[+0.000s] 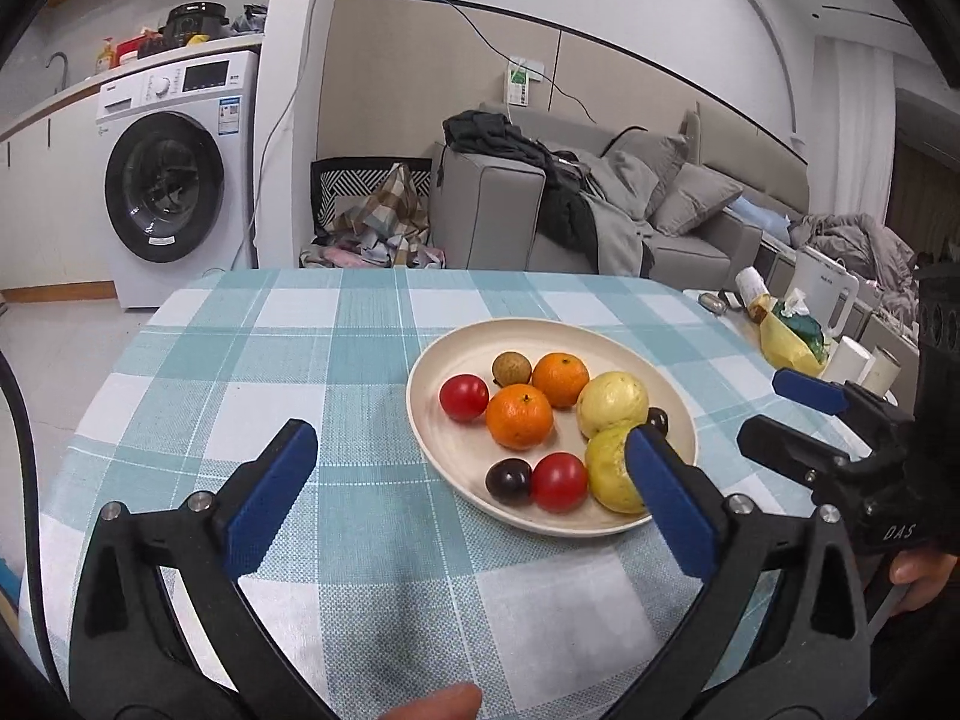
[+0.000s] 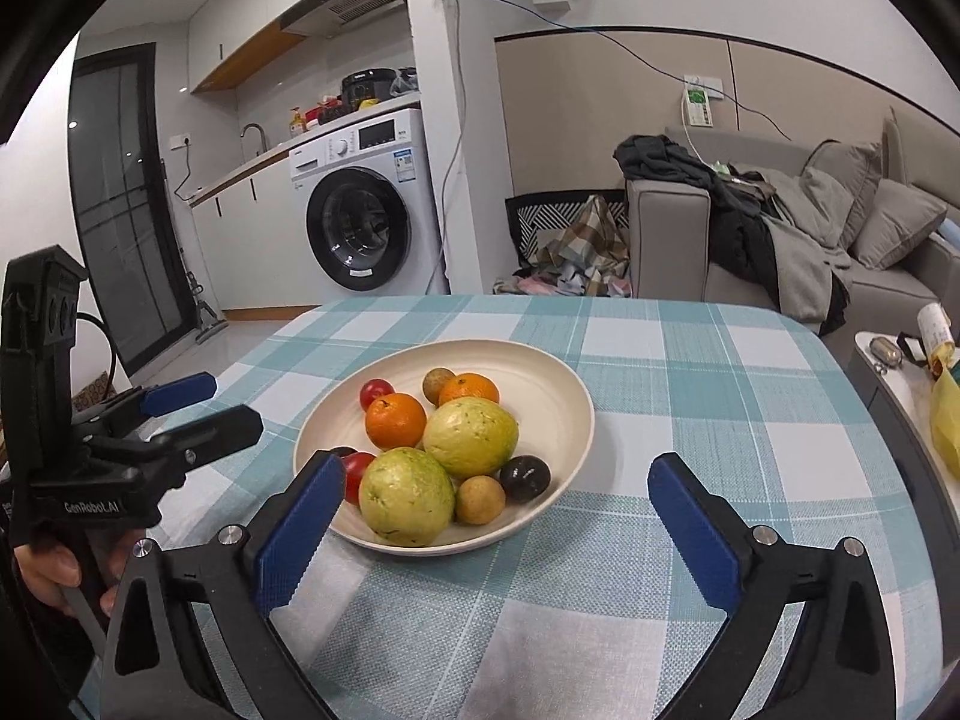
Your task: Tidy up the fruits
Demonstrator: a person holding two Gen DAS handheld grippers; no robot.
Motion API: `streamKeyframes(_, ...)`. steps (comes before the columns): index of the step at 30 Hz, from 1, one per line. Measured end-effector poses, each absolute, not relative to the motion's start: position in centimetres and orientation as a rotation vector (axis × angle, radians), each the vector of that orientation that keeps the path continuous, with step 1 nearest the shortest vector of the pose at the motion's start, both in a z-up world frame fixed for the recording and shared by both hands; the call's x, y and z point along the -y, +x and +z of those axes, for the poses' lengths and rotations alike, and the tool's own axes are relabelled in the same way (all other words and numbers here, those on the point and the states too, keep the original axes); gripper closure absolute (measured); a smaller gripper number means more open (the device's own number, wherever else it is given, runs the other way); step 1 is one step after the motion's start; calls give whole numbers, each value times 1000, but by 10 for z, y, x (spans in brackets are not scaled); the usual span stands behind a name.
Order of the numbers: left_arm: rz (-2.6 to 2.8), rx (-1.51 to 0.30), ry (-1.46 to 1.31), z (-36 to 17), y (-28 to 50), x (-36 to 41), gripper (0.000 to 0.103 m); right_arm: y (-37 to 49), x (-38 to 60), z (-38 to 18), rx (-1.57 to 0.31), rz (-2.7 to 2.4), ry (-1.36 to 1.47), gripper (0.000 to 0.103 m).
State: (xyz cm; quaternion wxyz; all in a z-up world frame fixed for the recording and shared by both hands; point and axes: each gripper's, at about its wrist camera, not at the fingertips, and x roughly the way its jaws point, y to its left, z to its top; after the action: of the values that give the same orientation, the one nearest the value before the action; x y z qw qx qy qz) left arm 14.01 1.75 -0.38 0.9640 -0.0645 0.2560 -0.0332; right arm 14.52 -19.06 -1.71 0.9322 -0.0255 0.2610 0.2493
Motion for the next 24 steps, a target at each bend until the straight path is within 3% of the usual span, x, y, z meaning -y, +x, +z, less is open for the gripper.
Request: streamKeyframes(24, -37, -447, -83, 1, 122, -3, 1, 127, 187, -12, -443, 559, -77, 0)
